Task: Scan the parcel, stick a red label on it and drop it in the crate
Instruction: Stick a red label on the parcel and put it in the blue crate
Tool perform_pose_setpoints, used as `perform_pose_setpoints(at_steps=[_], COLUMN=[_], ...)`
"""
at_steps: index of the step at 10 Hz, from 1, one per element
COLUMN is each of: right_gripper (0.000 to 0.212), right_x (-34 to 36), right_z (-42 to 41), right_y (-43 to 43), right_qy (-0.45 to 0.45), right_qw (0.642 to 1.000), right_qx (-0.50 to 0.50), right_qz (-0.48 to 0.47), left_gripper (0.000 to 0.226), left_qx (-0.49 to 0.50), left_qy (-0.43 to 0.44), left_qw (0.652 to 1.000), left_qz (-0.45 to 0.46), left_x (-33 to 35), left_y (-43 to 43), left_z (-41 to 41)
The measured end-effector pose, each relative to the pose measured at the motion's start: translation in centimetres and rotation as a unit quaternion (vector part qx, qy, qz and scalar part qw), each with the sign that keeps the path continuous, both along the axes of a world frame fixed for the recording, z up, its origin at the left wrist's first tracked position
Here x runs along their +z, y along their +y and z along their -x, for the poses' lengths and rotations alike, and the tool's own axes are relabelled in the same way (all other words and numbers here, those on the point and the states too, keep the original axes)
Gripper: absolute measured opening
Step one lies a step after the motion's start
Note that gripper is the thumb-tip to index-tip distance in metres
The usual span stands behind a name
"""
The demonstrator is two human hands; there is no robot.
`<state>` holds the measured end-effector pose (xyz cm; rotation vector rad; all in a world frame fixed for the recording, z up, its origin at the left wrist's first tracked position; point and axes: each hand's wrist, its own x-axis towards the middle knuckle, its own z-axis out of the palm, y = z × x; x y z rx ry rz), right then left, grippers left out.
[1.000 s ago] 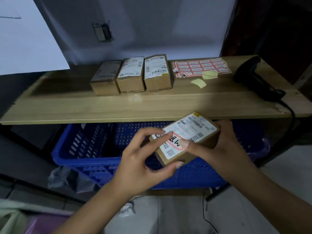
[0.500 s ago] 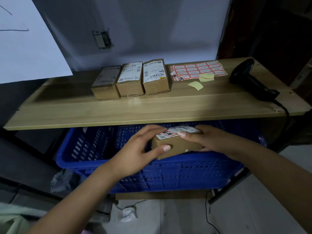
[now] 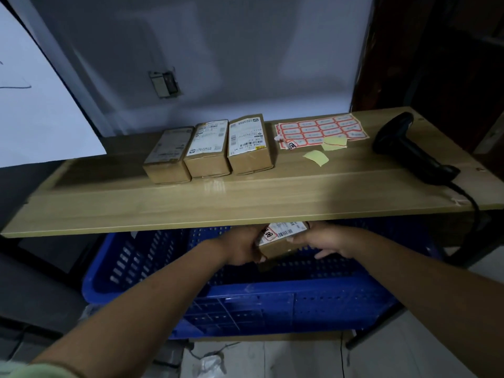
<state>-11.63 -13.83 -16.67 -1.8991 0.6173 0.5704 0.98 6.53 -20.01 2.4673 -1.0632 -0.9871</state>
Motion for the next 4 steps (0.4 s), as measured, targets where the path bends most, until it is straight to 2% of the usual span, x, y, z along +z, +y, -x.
perform_pose_setpoints(at_steps=[1,2,3,4], right_gripper=[0.064,0.08,0.085,0.05], right_x=[0.7,1.9,3.4,6.5], right_z=[0.8,1.9,3.3,5.5], right_y=[-0.1,-0.4,-0.3,0.2], right_qy=[-0.019,-0.033,-0.034,-0.073], right_qw=[0.999,0.997,0.995,0.987], right_qx=[0.028,0.063,0.094,0.137], right_qz=[0.016,0.024,0.032,0.047], left_gripper=[0.075,0.058,0.04,0.038], left_qx=[-0.014,0.014,0.085,0.058], left_qy=[-0.059,-0.13,-0.13,-0.086], left_qw=[0.998,0.991,0.984,0.992], left_qz=[0.005,0.006,0.084,0.073], left_x=[-1.1,-1.6,-1.9,-2.9], left_y=[-0.7,-1.4,-1.1,-1.0], left_z=[-0.4,-0.9,-1.5,-2.3])
